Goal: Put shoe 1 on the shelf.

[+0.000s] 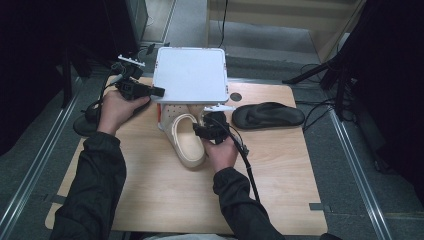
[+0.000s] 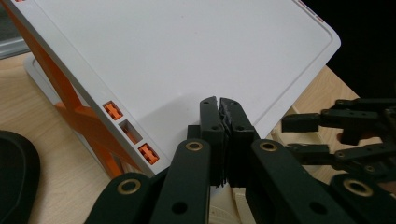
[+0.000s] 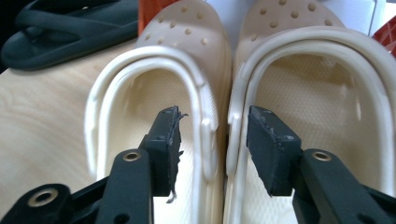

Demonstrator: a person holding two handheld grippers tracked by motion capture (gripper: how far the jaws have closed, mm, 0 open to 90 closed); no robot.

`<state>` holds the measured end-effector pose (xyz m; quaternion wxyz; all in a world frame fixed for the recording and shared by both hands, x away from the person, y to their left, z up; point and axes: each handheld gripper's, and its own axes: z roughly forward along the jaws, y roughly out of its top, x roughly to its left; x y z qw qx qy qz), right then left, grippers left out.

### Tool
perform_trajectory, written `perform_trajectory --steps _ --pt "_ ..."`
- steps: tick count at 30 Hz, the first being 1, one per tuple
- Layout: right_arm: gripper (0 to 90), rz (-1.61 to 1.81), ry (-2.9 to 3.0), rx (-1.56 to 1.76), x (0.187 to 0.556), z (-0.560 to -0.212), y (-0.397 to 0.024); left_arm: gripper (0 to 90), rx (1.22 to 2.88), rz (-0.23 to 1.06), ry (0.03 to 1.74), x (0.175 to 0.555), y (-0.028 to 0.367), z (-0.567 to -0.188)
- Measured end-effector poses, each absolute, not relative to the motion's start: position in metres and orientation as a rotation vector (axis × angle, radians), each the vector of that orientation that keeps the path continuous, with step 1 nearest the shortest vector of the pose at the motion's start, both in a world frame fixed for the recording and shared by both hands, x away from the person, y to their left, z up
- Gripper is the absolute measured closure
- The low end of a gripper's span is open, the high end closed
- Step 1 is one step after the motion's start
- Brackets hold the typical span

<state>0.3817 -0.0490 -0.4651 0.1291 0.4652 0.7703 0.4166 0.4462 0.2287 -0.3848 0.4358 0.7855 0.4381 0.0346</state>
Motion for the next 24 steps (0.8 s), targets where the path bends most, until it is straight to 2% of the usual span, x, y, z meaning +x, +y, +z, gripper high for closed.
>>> perform_trajectory --steps 6,11,24 --pt "57.1 1.21 2.269 1.302 0.366 -0.457 -0.056 88.9 1.957 0.09 1.093 0.446 0.228 -0.384" --pt "63.3 1.234 2.307 1.272 0.348 -0.453 -0.07 89.0 1.956 0.088 1.091 0.446 0.229 -0.385" --pt "73.4 1.261 2.345 1.24 0.317 -0.469 -0.085 90.0 1.954 0.097 1.091 0.445 0.228 -0.385"
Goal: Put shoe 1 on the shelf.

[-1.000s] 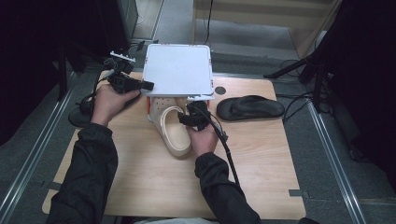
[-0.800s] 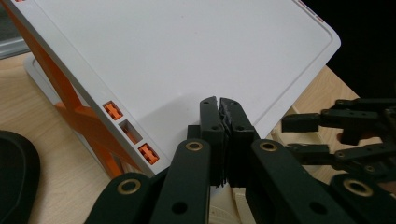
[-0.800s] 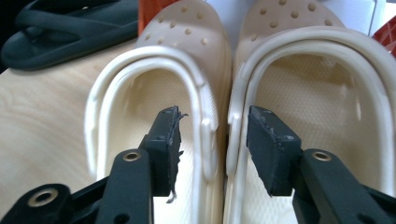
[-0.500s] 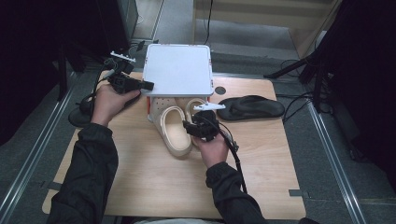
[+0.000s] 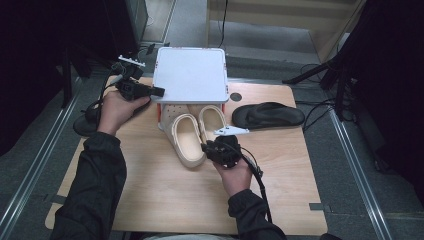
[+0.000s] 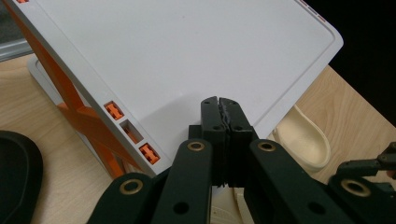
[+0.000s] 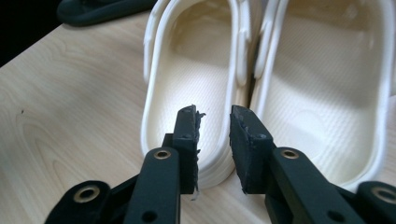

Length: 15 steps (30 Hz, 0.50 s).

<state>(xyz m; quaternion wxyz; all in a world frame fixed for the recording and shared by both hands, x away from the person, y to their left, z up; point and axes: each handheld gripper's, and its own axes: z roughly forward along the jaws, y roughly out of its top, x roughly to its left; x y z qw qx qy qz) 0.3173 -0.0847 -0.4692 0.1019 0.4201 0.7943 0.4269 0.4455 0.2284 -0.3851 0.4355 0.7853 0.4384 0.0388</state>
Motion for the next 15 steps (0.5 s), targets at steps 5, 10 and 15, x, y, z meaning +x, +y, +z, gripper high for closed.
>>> perform_trajectory --steps 5,10,15 --pt "76.9 1.274 2.363 1.224 0.308 -0.476 -0.085 89.9 1.95 0.096 1.093 0.445 0.229 -0.385" --pt "85.2 1.284 2.381 1.206 0.298 -0.486 -0.086 89.9 1.945 0.09 1.096 0.446 0.229 -0.386" --pt "90.0 1.273 2.413 1.195 0.285 -0.505 -0.084 90.0 1.945 0.092 1.096 0.445 0.229 -0.386"
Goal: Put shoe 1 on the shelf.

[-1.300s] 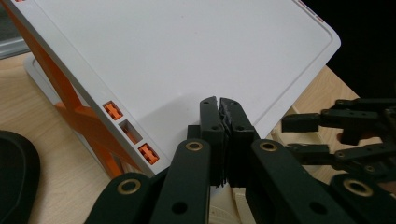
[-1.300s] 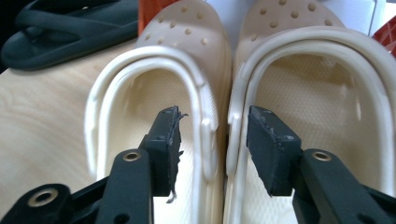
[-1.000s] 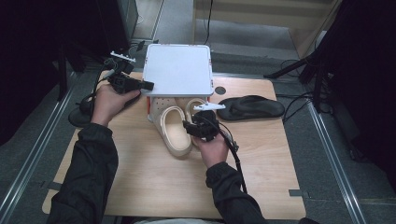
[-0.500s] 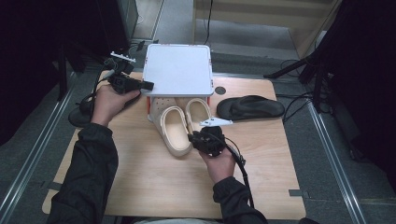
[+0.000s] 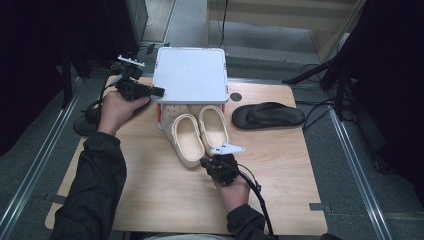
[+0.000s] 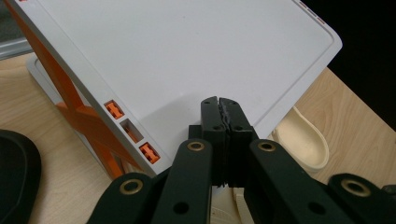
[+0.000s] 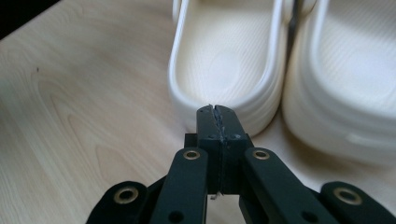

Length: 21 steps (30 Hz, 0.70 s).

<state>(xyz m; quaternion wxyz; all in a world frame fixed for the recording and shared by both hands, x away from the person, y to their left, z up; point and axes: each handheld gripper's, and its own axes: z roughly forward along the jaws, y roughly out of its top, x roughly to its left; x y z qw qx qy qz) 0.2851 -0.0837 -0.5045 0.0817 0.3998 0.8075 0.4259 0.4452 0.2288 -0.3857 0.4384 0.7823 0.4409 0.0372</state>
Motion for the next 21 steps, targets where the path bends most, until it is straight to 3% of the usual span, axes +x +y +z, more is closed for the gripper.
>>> perform_trajectory --steps 7,21 --pt "90.0 1.216 2.473 1.2 0.282 -0.524 -0.077 89.9 1.943 0.088 1.094 0.445 0.229 -0.386" --pt "90.0 1.201 2.497 1.219 0.293 -0.524 -0.071 90.0 1.945 0.097 1.099 0.445 0.228 -0.385"
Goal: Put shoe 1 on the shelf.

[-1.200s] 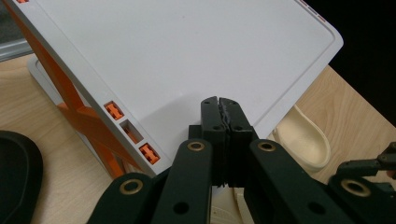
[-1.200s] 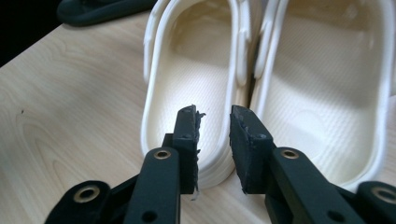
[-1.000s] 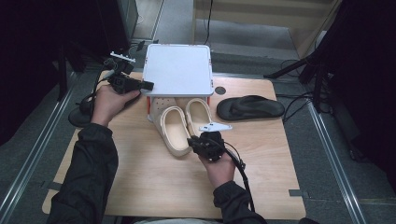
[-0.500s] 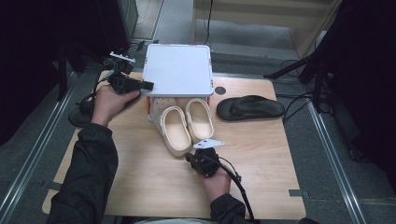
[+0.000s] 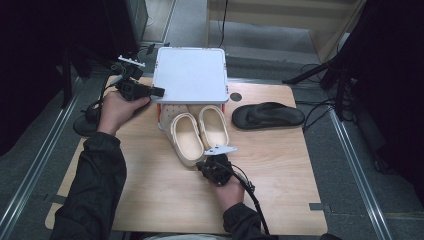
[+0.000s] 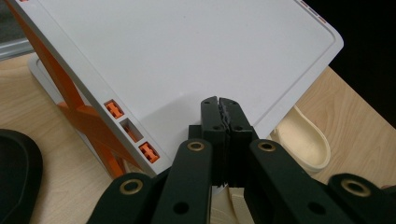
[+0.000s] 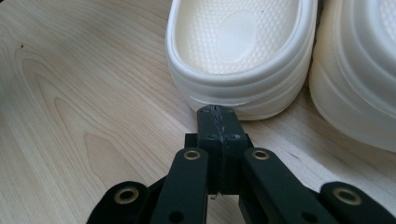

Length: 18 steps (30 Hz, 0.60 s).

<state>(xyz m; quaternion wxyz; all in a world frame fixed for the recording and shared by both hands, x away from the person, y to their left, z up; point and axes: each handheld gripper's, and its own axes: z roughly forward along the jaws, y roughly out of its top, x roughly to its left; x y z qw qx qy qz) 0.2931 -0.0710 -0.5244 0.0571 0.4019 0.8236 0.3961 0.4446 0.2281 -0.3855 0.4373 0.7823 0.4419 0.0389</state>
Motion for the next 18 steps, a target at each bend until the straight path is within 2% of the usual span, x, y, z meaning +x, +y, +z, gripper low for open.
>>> perform_trajectory --steps 18 --pt "90.0 1.194 2.532 1.192 0.306 -0.514 -0.047 89.9 1.947 0.094 1.103 0.445 0.228 -0.385"
